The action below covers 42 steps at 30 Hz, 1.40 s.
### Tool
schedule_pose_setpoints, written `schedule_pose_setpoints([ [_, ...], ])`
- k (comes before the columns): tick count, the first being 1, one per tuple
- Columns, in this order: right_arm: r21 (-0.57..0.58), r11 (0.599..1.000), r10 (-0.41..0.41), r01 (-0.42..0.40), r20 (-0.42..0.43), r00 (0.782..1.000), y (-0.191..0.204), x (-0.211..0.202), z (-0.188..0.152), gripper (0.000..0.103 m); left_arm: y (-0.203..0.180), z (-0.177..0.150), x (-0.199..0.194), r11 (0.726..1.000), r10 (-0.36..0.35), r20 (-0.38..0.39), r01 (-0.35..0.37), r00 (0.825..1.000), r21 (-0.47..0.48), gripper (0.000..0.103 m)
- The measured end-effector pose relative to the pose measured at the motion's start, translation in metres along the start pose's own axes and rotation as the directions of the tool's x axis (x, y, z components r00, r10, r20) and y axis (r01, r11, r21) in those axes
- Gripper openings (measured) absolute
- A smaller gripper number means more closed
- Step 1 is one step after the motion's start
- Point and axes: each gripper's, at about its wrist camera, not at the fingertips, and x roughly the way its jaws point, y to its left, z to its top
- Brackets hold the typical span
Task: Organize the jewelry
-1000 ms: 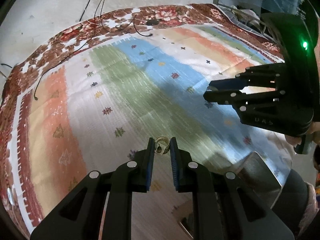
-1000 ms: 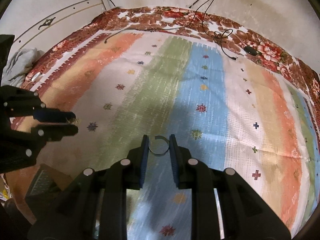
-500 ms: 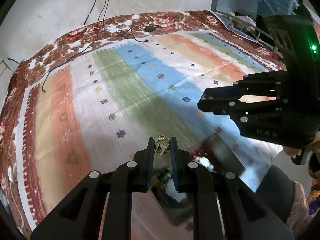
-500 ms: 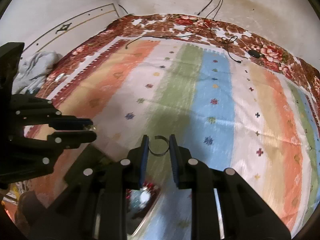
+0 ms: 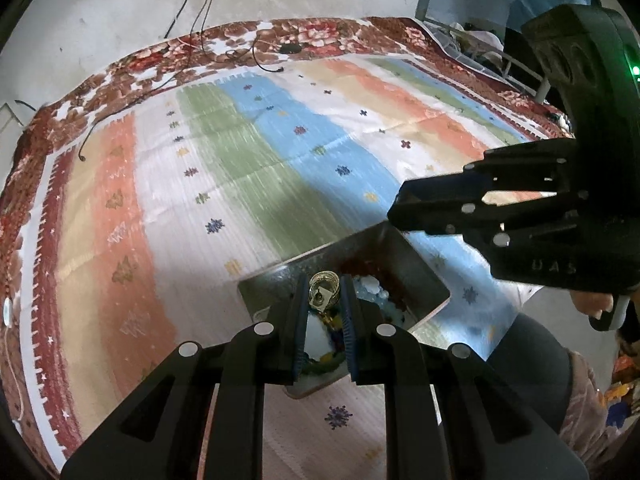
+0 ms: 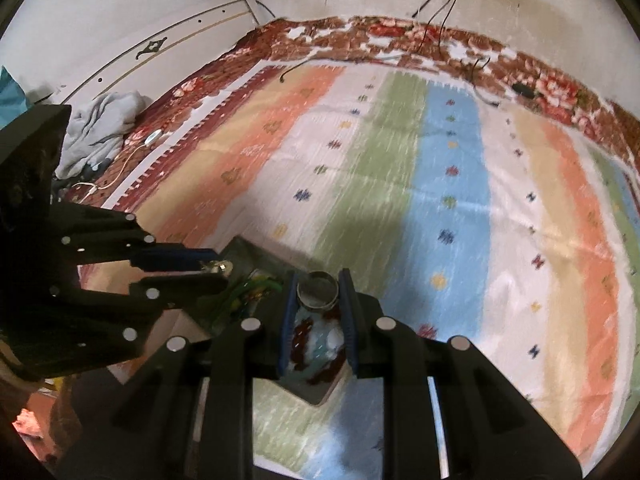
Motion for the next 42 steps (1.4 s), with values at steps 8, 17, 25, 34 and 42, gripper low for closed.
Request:
schedule_pose_setpoints([
  [8, 0.002, 0.999, -0.05, 0.05, -0.016, 0.999, -0.003, 0.012, -0.008, 0.04, 0.0, -0.012, 0.012, 0.999, 0.036, -0.036, -0.036, 0.999, 0.014, 0.021],
  [17, 0.094, 0.991, -0.102, 0.098, 0.036, 0.994, -0.021, -0.002, -0.015, 0.047, 0.004, -0.021, -0.004, 0.995, 0.102, 0.007, -0.102, 0.995, -0.004, 0.052],
  [25, 0.147, 0.978, -0.166, 0.149, 0.109, 0.98, -0.022, -0.031, -0.023, 0.063, 0.004, -0.029, -0.025, 0.985, 0.154, 0.068, -0.148, 0.986, -0.084, 0.076],
  [34, 0.173, 0.969, -0.201, 0.175, 0.151, 0.968, -0.016, -0.056, -0.041, 0.081, -0.001, -0.047, -0.04, 0.975, 0.169, 0.115, -0.149, 0.979, -0.164, 0.089],
  [42, 0.191, 0.956, -0.259, 0.222, 0.195, 0.946, -0.006, -0.081, -0.057, 0.094, -0.011, -0.057, -0.058, 0.97, 0.185, 0.156, -0.155, 0.97, -0.189, 0.096],
])
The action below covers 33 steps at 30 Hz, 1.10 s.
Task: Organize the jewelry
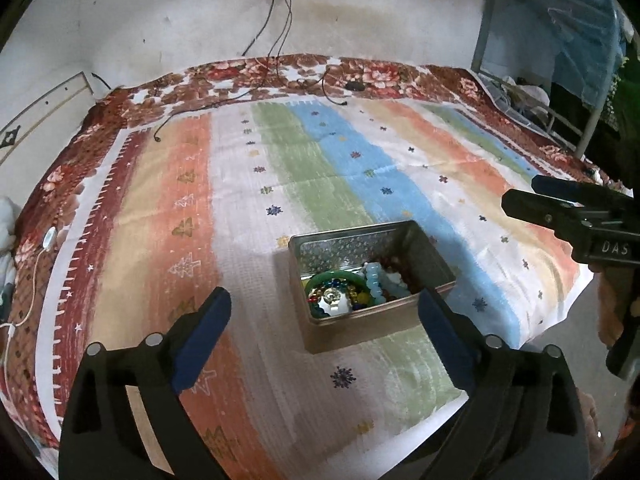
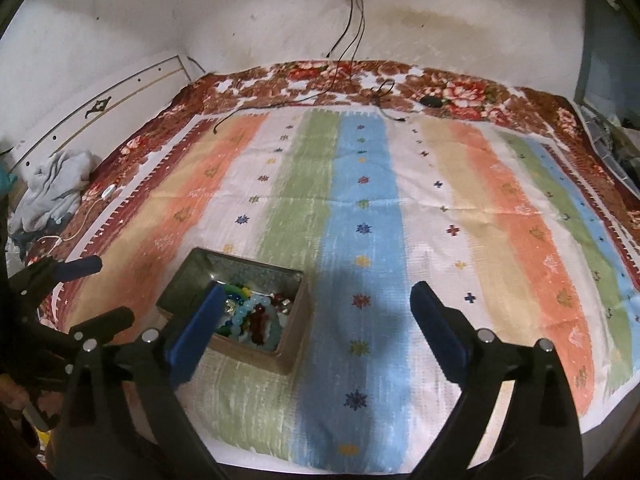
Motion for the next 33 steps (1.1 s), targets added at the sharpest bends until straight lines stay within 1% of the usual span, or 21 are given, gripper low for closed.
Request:
schedule_pose_setpoints([
  [2, 0.005, 1.0, -0.029, 0.029, 0.027, 0.999, -0.001, -0.01, -0.003, 0.098, -0.002, -0.002, -0.005, 1.0, 0.01, 0.018, -0.01, 1.0, 0.008, 0.097],
  [6, -0.007, 0.995, -0.099, 0.1, 0.075, 0.992, 0.003, -0.027, -0.011, 0.098, -0.001, -0.009, -0.014, 0.999, 0.041, 0.047, -0.041, 0.998, -0.011, 0.098],
  [9, -0.024, 0.993, -0.115, 0.118, 0.085, 0.99, 0.008, -0.037, -0.015, 0.098, -0.001, -0.013, -0.017, 0.998, 0.065, 0.037, -0.064, 0.997, -0.021, 0.098],
  [11, -0.03, 0.992, -0.121, 0.124, 0.097, 0.988, 0.012, -0.043, -0.019, 0.098, -0.002, -0.017, -0.023, 0.996, 0.082, 0.054, -0.081, 0.995, -0.03, 0.098],
  [14, -0.038, 0.993, -0.11, 0.115, 0.107, 0.988, 0.019, -0.052, -0.027, 0.098, -0.005, -0.021, -0.032, 0.995, 0.097, 0.081, -0.095, 0.992, -0.039, 0.098],
  [17, -0.041, 0.994, -0.097, 0.103, 0.112, 0.989, 0.022, -0.056, -0.033, 0.098, -0.012, -0.025, -0.04, 0.992, 0.124, 0.102, -0.122, 0.987, -0.03, 0.098],
  [19, -0.031, 0.995, -0.094, 0.099, 0.122, 0.988, 0.022, -0.06, -0.038, 0.098, -0.015, -0.026, -0.045, 0.991, 0.13, 0.118, -0.128, 0.984, -0.024, 0.098],
  [26, -0.001, 0.997, -0.081, 0.082, 0.129, 0.988, 0.016, -0.063, -0.05, 0.098, -0.023, -0.027, -0.064, 0.981, 0.193, 0.194, -0.186, 0.962, -0.051, 0.098],
  [33, -0.013, 0.999, -0.033, 0.035, 0.126, 0.991, 0.015, -0.063, -0.055, 0.098, -0.03, -0.029, -0.066, 0.983, 0.182, 0.196, -0.179, 0.964, -0.033, 0.098],
])
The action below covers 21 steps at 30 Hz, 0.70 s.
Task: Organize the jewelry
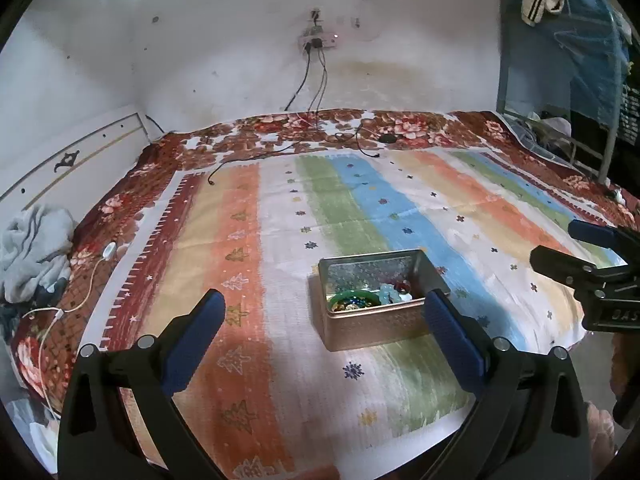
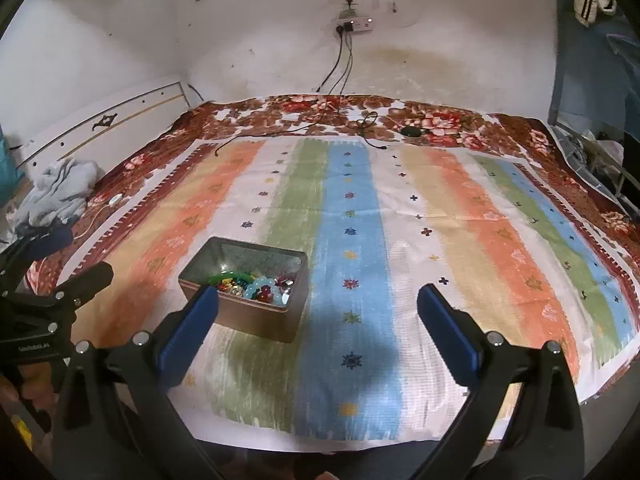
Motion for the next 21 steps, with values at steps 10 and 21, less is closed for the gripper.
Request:
schedule_pose_setpoints([
  [10, -0.013, 1.0, 0.022, -0.022, 0.019, 1.0, -0.002, -0.003, -0.001, 0.098, -0.004, -0.003, -0.001, 1.0, -0.026, -0.002, 0.026, 1.0, 0.007, 0.098],
  [21, -0.012, 1.0, 0.027, -0.027, 0.022, 0.999, -0.004, -0.005, -0.002, 0.098, -0.012, -0.001, -0.005, 1.0, -0.022, 0.006, 0.022, 1.0, 0.01, 0.098],
])
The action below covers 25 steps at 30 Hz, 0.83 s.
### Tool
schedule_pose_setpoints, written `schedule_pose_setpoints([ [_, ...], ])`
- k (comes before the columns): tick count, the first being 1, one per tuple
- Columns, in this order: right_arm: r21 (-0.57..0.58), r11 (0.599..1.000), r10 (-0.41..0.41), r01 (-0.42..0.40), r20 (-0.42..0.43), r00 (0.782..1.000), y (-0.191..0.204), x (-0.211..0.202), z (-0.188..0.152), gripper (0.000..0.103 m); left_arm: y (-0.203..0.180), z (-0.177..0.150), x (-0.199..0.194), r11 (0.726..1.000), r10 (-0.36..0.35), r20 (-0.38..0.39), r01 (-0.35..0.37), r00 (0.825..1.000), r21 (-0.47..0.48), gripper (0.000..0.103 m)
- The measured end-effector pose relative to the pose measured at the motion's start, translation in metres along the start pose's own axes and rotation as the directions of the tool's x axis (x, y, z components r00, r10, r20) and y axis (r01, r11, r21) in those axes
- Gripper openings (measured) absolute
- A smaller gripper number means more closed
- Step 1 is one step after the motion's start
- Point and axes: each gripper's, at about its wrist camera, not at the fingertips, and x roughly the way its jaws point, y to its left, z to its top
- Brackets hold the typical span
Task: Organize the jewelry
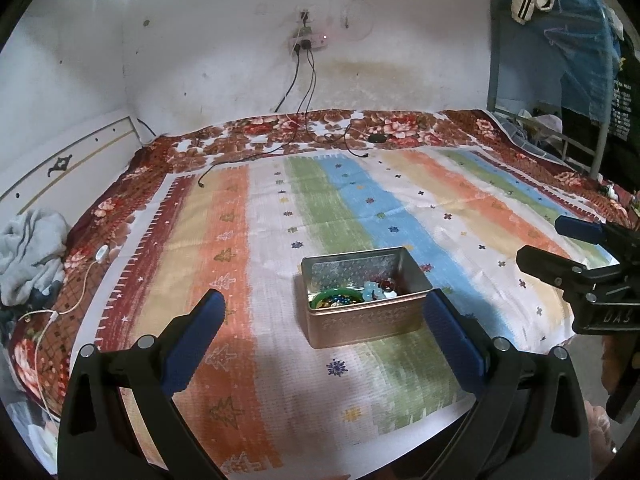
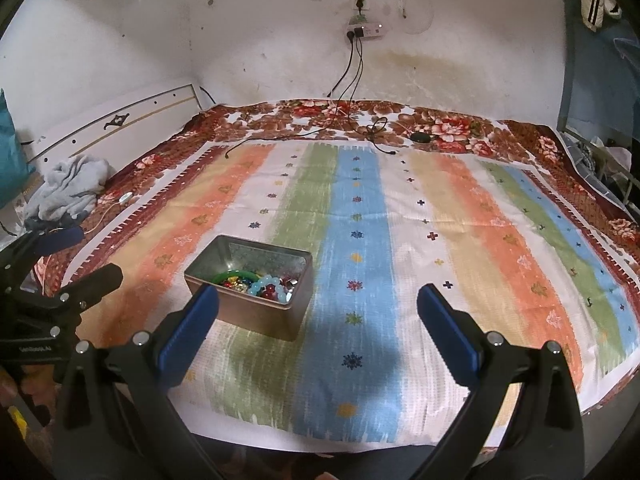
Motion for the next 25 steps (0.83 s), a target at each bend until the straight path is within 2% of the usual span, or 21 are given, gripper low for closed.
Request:
schedule_pose_setpoints([
  [15, 0.01, 1.0, 0.001, -0.001, -0.005, 1.0, -0.001, -0.001, -0.002, 0.098, -0.008, 0.004, -0.005, 1.0, -0.004, 0.019, 0.004, 1.0, -0.004, 0.096],
  [21, 0.01, 1.0, 0.002, -0.002, -0.005, 1.0, -0.002, -0.001, -0.002, 0.098, -0.012, 0.004, -0.004, 1.0, -0.02, 0.012, 0.019, 1.0, 0.024, 0.097],
  [25, 0.011, 1.0, 0.0, 0.0, -0.005, 1.0, -0.002, -0.002, -0.002, 0.098, -0.014, 0.004, -0.004, 1.0, -0.005, 0.012, 0.005, 1.0, 0.025, 0.097],
])
